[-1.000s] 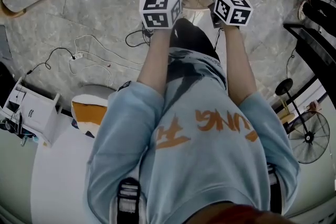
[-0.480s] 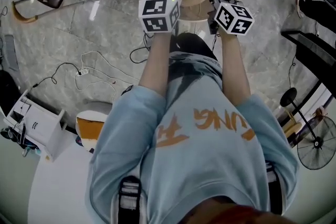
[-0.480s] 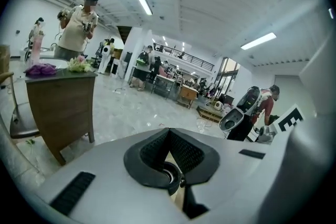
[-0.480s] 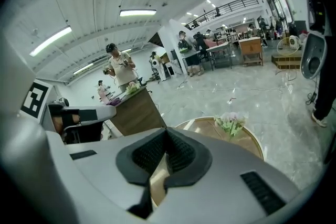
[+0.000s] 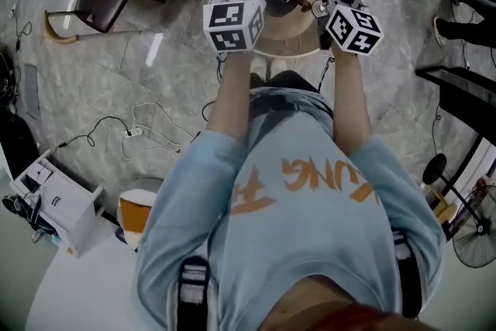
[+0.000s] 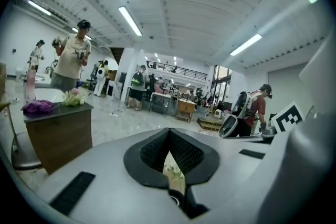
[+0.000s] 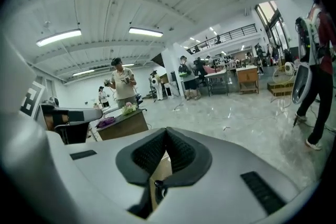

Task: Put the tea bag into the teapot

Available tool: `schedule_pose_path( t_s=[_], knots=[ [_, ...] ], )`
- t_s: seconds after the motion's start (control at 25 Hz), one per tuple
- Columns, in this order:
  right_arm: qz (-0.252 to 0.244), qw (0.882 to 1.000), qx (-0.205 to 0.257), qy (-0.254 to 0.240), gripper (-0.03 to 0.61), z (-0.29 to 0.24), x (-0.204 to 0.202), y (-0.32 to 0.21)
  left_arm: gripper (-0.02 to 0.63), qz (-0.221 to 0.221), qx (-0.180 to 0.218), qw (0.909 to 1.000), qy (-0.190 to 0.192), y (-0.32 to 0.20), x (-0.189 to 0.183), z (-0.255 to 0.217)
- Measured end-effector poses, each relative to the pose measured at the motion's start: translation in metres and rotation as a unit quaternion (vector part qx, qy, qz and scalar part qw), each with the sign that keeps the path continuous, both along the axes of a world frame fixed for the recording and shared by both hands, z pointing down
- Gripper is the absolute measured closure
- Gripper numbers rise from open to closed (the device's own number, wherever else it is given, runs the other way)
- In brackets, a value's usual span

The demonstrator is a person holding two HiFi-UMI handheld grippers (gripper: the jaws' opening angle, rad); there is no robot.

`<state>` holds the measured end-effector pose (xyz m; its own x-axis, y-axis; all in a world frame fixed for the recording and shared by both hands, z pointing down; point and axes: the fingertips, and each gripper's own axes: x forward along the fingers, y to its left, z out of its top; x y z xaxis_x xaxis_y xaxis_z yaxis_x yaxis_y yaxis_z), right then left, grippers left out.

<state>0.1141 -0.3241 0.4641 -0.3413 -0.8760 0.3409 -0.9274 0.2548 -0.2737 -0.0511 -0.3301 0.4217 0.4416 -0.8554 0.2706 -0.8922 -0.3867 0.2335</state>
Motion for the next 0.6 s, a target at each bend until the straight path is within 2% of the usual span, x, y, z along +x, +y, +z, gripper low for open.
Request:
schedule_pose_path(
  t_s=[0.28, 0.6],
  knots=[
    [-0.017, 0.995, 0.088, 0.046, 0.566, -0.069, -0.004, -0.009, 0.588, 0.008, 0.075, 0.9971, -0.013, -0.005, 0.0, -0.069],
    [-0.012, 0.985, 0.168, 0.043, 0.567, -0.142, 0.007, -0.016, 0.588, 0.012, 0.144, 0.9894, -0.019, -0.016, 0.005, -0.138]
  ],
)
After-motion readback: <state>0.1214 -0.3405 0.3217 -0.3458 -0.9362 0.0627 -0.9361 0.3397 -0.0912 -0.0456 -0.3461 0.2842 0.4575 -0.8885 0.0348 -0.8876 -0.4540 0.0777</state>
